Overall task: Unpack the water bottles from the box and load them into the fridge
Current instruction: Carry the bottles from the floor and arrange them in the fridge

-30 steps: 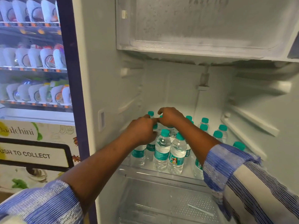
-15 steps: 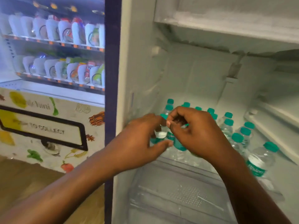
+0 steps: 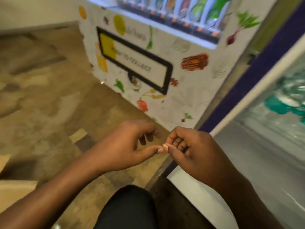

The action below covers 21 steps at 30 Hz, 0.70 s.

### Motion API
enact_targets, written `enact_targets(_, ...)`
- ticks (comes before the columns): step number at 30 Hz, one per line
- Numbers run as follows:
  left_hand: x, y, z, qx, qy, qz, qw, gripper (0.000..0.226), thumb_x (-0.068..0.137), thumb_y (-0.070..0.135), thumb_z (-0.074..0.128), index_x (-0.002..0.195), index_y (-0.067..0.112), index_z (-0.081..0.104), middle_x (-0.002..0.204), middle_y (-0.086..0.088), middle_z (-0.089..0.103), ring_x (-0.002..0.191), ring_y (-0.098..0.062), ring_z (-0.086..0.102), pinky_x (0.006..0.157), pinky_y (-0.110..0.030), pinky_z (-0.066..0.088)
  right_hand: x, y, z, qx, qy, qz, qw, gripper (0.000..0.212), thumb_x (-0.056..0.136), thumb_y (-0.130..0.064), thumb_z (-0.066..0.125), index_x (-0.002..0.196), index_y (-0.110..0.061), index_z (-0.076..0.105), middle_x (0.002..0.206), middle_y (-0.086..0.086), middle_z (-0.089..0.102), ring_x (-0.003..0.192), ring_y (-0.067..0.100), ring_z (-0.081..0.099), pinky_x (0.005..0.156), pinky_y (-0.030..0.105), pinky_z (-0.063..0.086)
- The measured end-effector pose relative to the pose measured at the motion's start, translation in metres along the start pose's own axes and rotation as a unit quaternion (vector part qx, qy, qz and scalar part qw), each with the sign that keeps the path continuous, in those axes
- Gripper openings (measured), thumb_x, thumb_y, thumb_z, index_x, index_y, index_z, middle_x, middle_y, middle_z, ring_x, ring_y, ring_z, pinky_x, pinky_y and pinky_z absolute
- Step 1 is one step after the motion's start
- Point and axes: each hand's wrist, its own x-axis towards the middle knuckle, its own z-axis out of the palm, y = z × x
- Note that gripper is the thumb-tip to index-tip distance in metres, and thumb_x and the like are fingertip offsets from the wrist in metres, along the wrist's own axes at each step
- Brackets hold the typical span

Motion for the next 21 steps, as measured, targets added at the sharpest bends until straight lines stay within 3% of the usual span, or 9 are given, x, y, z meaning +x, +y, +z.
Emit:
enact_targets(5, -0.082, -0.090, 0.028, -0.022, 0.009, -0.167, 0.986, 0.033, 0.084, 0.054, 0.066, 0.103, 0.028, 0.068, 0.086, 0.012, 0.065, 0.074, -0.003, 0.064, 0.062, -0.024, 0.052, 0.039, 0.010, 0.096, -0.029, -0.118, 0.017, 0.993, 0.011, 0.088, -0.040, 0.068, 0.088, -0.029, 0.066, 0.074, -0.011, 0.064, 0.069, 0.003, 0.061, 0.067, 0.031, 0.055)
enact_targets(8, -0.135, -0.145, 0.050, -0.005, 0.000, -0.274, 0.962, 0.028, 0.083, 0.051, 0.070, 0.099, 0.027, 0.067, 0.083, 0.011, 0.064, 0.071, -0.004, 0.062, 0.065, -0.030, 0.053, 0.057, 0.017, 0.148, -0.027, -0.165, 0.011, 0.986, 0.010, 0.088, -0.039, 0.068, 0.086, -0.029, 0.066, 0.074, -0.013, 0.064, 0.068, 0.000, 0.060, 0.064, 0.028, 0.054)
enact_targets(11, -0.190, -0.192, 0.075, 0.029, -0.008, -0.373, 0.927, 0.031, 0.080, 0.052, 0.069, 0.096, 0.025, 0.066, 0.088, 0.007, 0.065, 0.080, -0.012, 0.063, 0.071, -0.033, 0.052, 0.068, 0.024, 0.199, -0.010, -0.216, 0.017, 0.976, 0.009, 0.088, -0.038, 0.069, 0.086, -0.030, 0.065, 0.076, -0.013, 0.065, 0.068, 0.000, 0.061, 0.064, 0.027, 0.052)
enact_targets(14, -0.238, -0.223, 0.099, 0.112, -0.030, -0.474, 0.873, 0.038, 0.082, 0.047, 0.069, 0.108, 0.020, 0.063, 0.111, -0.007, 0.061, 0.100, -0.027, 0.061, 0.077, -0.035, 0.048, 0.071, 0.031, 0.243, 0.003, -0.269, 0.013, 0.963, 0.009, 0.088, -0.037, 0.070, 0.085, -0.030, 0.064, 0.078, -0.012, 0.064, 0.068, 0.002, 0.061, 0.063, 0.026, 0.049)
enact_targets(17, -0.275, -0.242, 0.118, 0.236, -0.029, -0.524, 0.818, 0.050, 0.084, 0.043, 0.065, 0.124, 0.016, 0.056, 0.122, -0.016, 0.052, 0.106, -0.036, 0.054, 0.082, -0.042, 0.047, 0.069, 0.035, 0.276, 0.007, -0.322, 0.019, 0.946, 0.008, 0.089, -0.036, 0.070, 0.088, -0.030, 0.065, 0.082, -0.012, 0.064, 0.069, 0.003, 0.062, 0.063, 0.023, 0.049)
enact_targets(21, -0.297, -0.261, 0.132, 0.278, 0.012, -0.538, 0.796, 0.065, 0.084, 0.035, 0.066, 0.141, 0.016, 0.042, 0.131, -0.018, 0.047, 0.108, -0.036, 0.050, 0.085, -0.044, 0.047, 0.063, 0.040, 0.304, 0.004, -0.361, 0.024, 0.932, 0.007, 0.089, -0.034, 0.070, 0.090, -0.028, 0.067, 0.086, -0.012, 0.065, 0.074, 0.004, 0.061, 0.064, 0.023, 0.049)
